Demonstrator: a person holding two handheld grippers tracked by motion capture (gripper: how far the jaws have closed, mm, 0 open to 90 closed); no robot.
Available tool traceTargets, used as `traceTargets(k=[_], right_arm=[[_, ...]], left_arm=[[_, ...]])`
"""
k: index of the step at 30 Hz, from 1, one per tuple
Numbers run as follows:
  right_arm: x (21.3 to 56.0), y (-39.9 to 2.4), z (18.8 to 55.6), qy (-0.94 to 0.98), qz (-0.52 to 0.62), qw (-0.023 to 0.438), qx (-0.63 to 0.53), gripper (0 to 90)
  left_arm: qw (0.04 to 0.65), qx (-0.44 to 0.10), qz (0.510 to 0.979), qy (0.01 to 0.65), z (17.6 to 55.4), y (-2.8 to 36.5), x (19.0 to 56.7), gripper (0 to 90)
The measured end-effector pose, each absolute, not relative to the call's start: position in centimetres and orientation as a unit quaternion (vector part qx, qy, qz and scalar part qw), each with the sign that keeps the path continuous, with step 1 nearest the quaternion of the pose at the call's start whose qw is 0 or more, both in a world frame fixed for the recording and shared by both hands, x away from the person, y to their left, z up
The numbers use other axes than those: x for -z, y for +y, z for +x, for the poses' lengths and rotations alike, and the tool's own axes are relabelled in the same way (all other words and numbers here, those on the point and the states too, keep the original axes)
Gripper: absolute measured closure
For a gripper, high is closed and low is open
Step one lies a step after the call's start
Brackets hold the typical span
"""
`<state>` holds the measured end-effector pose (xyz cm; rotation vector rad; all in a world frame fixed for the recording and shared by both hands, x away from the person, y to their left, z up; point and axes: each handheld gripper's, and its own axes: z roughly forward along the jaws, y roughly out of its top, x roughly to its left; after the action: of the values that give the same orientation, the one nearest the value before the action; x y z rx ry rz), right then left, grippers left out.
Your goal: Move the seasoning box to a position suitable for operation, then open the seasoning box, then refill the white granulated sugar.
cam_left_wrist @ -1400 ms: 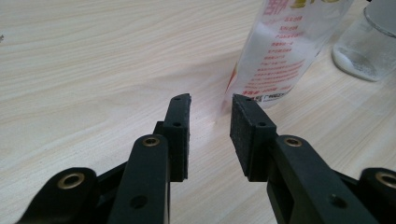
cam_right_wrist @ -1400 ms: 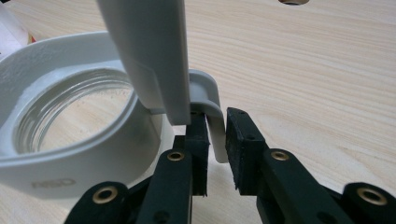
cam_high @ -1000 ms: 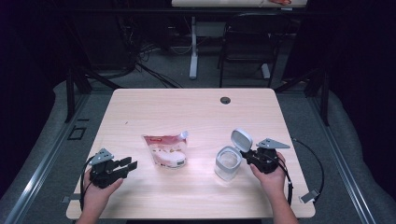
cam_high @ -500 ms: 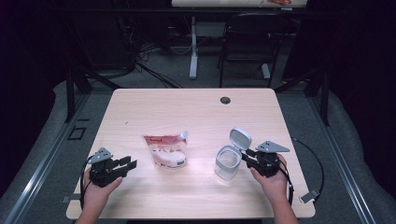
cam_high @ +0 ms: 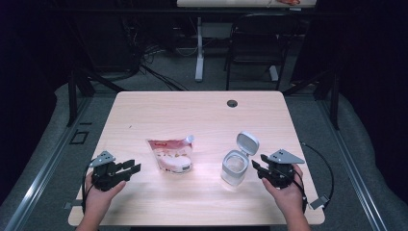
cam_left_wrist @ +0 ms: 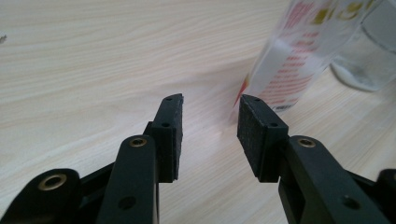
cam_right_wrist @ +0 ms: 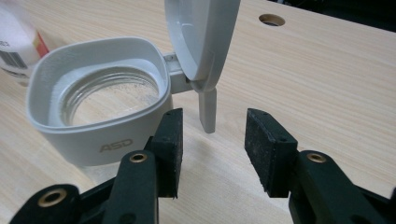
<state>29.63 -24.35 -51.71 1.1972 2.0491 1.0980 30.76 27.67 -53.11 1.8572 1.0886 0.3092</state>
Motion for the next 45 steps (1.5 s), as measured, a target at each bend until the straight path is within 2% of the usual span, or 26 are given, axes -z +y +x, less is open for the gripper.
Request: traceTargets(k=[14,20,31,45], right_arm=[[49.8,-23.8,28.4,0.770,0.417,0.248,-0.414,60.2],[48.3,-23.1,28.0,0.770,0.418,0.223,-0.427,63.1],[45.6,-21.5,27.6,0.780,0.392,0.223,-0.434,65.0],[43.8,-18.6,29.2,0.807,0.355,0.204,-0.426,64.9]], left_arm=[[0.457,-0.121,0.775,0.420,30.8,26.6,50.1,60.7],[0.462,-0.124,0.778,0.407,31.2,26.2,48.7,62.1],[0.462,-0.120,0.781,0.403,32.0,25.3,47.0,63.1],[0.470,-0.110,0.787,0.384,32.9,23.8,45.3,60.4]])
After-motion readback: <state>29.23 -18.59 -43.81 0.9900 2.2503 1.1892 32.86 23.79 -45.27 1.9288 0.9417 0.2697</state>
